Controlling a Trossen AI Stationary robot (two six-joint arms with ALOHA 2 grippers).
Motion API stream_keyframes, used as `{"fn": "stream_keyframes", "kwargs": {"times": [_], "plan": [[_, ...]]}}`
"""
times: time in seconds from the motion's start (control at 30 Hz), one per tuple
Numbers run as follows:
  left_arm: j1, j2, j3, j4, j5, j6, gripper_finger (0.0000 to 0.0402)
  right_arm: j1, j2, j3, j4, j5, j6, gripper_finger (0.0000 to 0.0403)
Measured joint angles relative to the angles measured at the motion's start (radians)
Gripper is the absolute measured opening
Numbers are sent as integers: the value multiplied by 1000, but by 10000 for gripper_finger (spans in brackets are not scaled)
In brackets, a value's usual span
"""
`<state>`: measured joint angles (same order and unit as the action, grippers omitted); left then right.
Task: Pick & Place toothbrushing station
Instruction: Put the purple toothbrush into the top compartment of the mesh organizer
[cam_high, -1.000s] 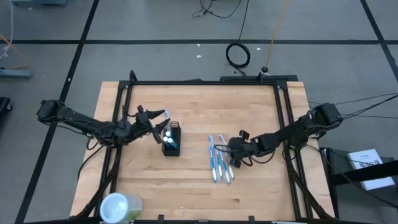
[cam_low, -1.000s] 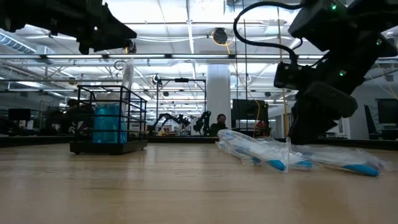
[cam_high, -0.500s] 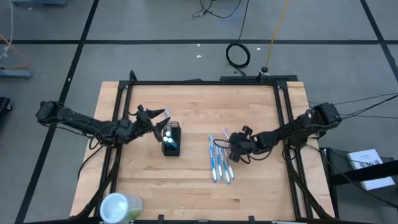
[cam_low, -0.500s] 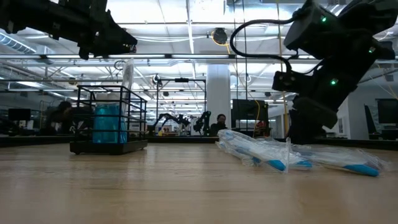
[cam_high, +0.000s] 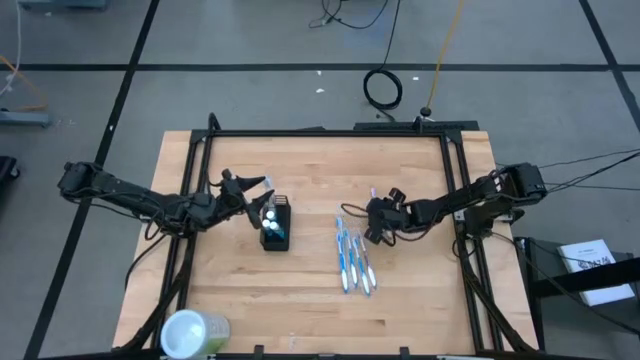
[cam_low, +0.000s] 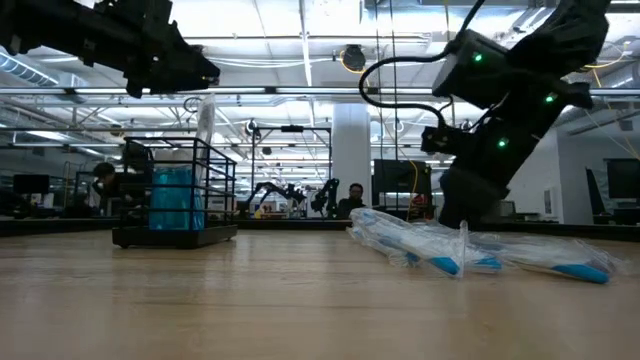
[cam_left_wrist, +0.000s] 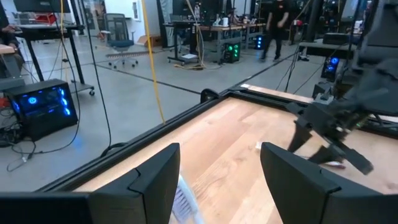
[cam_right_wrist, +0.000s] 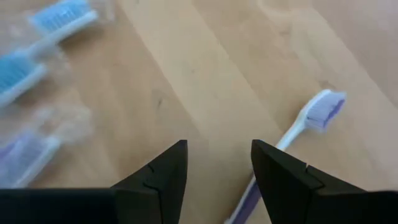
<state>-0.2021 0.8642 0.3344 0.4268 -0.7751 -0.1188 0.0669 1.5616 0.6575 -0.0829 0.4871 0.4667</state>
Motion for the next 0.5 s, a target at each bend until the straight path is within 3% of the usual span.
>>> {"fn": "stream_keyframes", "kwargs": {"times": [0.23, 0.5], "plan": [[0, 0, 0, -19, 20, -19, 232, -71, -2, 1, 4, -68, 3, 169], [0, 0, 0, -41, 19, -17, 232, -101, 0, 31, -20, -70, 6, 169]]}}
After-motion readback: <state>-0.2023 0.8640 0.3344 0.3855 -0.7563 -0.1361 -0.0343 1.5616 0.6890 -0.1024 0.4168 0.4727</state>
